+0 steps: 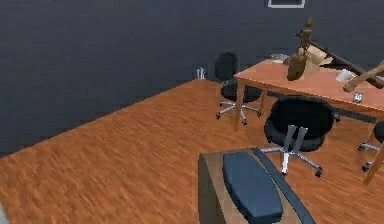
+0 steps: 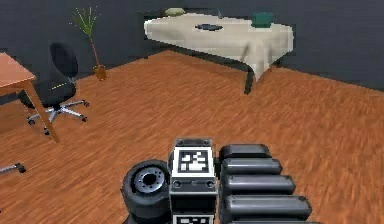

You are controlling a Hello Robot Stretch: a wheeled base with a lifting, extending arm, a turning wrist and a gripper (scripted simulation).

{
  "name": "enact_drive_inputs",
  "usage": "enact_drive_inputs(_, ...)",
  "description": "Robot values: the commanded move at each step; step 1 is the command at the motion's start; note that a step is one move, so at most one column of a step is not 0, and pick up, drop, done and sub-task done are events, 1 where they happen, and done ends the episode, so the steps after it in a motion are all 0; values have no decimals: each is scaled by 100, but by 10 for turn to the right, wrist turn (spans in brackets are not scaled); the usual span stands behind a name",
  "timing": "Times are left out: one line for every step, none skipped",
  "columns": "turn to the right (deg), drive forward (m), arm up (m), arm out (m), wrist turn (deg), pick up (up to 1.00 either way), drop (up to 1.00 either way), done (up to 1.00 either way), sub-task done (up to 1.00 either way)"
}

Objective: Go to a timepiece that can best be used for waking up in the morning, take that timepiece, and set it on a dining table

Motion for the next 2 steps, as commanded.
enact_drive_inputs(420, 0, 0, 0, 0, 0, 0, 0, 0)
enact_drive_inputs(0, 5, 0, 0, 0, 0, 0, 0, 0)
